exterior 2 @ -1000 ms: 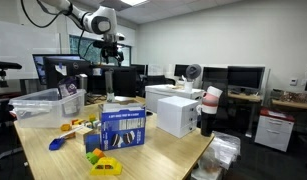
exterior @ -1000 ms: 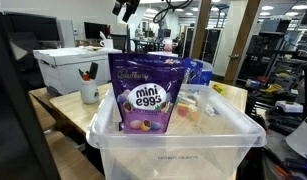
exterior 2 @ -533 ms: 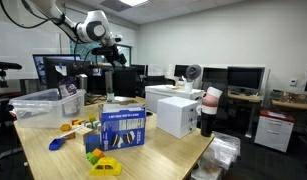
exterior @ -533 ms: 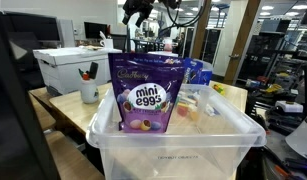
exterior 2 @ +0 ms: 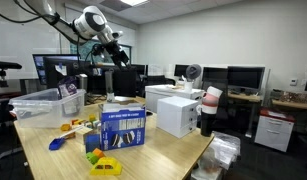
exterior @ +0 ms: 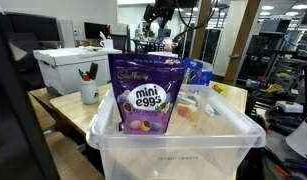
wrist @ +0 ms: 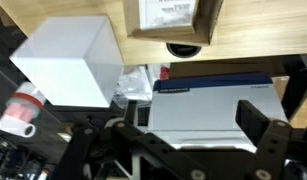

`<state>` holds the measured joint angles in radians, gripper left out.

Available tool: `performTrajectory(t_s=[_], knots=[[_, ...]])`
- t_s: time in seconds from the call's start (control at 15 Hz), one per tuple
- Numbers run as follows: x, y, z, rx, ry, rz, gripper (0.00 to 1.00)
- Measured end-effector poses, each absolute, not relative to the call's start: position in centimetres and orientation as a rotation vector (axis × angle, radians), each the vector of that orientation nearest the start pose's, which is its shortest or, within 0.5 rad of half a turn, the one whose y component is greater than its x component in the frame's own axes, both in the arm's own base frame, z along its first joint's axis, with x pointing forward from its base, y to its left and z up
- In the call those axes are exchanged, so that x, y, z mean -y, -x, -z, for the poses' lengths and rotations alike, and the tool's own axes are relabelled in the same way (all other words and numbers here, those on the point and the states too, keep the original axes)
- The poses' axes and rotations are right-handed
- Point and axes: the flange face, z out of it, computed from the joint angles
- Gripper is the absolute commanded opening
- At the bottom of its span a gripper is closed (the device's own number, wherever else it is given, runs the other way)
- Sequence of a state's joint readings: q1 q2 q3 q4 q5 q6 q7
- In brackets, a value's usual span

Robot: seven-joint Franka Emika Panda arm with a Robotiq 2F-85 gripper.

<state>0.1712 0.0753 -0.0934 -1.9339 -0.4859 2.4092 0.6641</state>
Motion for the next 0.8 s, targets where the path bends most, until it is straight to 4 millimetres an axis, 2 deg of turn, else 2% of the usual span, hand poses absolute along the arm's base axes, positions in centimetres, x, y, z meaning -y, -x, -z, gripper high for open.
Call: performTrajectory(t_s=[0.27,0.47,0.67,0.8], knots=[[-4.5,-59.0,-48.4,-0.727,3.284,0.586,1.00],[-5.0,-58.3,-47.6,-0.839,3.242,0.440,1.00],[-5.5,-57.7,-47.0,-0.912,3.151,0.265,1.00],[-5.7,-57.5,-46.8,-0.882,3.129,0.201,1.00]])
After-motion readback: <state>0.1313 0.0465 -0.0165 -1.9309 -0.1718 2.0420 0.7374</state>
